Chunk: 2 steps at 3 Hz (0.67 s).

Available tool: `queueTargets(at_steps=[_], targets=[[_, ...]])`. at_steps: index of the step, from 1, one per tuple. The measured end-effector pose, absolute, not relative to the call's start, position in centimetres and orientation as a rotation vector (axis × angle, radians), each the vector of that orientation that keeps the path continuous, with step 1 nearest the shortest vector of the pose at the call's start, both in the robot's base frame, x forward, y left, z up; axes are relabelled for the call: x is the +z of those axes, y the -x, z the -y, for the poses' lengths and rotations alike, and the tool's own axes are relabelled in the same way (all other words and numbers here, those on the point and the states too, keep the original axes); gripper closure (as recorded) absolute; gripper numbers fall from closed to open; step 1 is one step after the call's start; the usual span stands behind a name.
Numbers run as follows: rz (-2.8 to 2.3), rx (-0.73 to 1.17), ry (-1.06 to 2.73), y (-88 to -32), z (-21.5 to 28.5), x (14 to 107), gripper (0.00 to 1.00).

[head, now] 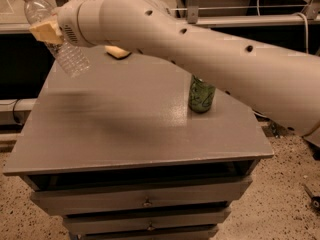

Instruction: Place water bottle upright

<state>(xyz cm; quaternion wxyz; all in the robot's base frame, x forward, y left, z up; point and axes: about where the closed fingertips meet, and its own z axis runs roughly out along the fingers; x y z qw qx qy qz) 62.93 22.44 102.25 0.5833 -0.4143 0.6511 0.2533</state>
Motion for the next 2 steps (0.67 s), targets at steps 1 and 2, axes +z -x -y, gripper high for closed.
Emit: queueTargets(at_steps=[1,2], targets=[[-1.450,0.623,0.879,-63.22,-23.31,101.65,1.00],[-1.417,0.661,0.822,-63.14,-24.03,100.88,1.00]])
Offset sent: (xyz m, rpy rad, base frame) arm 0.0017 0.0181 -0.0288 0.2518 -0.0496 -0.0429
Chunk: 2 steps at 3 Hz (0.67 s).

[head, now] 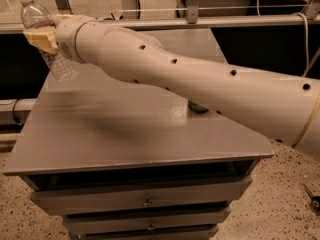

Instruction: Place water bottle upright

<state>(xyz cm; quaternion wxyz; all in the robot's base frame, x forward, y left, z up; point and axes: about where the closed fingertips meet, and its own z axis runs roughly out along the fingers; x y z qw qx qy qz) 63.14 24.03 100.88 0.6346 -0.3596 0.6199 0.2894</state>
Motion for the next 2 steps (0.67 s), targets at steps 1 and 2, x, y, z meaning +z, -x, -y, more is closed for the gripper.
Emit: queueTargets(at_steps=[1,2], targets=[[-1.370,0.690,0.774,-63.31,-24.86,100.41,1.00],[-1.324,0.696,0.742,-63.57,-25.17,99.59,1.00]])
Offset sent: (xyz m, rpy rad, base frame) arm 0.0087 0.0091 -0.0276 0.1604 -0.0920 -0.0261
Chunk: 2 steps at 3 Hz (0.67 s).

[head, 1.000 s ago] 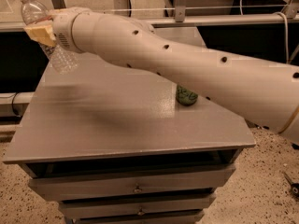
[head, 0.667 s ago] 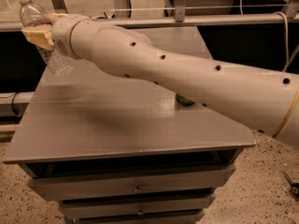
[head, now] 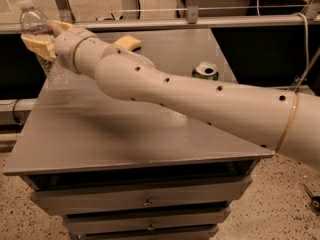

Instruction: Place water bottle upright

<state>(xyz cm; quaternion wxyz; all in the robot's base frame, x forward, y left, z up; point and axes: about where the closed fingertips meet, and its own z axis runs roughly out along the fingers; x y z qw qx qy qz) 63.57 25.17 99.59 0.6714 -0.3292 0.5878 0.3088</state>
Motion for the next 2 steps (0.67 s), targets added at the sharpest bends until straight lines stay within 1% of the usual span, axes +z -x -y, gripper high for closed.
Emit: queueTargets(at_steps=[2], targets=[[-1.269,0.660,0.725,-63.87,-24.44,97.23,1.00]])
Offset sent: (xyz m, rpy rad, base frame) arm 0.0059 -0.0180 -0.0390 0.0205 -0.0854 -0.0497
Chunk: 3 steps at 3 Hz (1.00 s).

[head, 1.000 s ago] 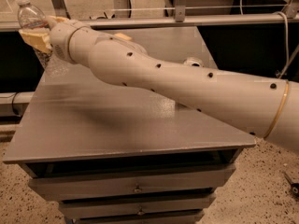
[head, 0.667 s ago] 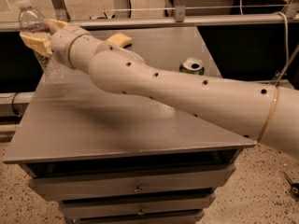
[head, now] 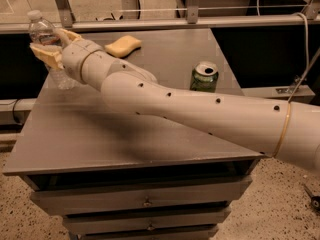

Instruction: Place water bottle upright

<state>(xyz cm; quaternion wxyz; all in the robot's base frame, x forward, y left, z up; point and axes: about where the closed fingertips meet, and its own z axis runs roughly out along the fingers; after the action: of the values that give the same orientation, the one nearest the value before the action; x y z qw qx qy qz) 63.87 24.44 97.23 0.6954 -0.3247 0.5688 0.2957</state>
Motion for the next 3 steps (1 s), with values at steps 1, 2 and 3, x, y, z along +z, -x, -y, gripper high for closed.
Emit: queueTargets(at_steps=[1,2,3], targets=[[-1.257,0.665,0.698,-63.98,-24.10,96.20,1.00],[-1.229,0.694,0.662,-64.34,-23.99,95.55,1.00],[-1.219,0.704,0.653,-64.43,-23.98,95.34,1.00]])
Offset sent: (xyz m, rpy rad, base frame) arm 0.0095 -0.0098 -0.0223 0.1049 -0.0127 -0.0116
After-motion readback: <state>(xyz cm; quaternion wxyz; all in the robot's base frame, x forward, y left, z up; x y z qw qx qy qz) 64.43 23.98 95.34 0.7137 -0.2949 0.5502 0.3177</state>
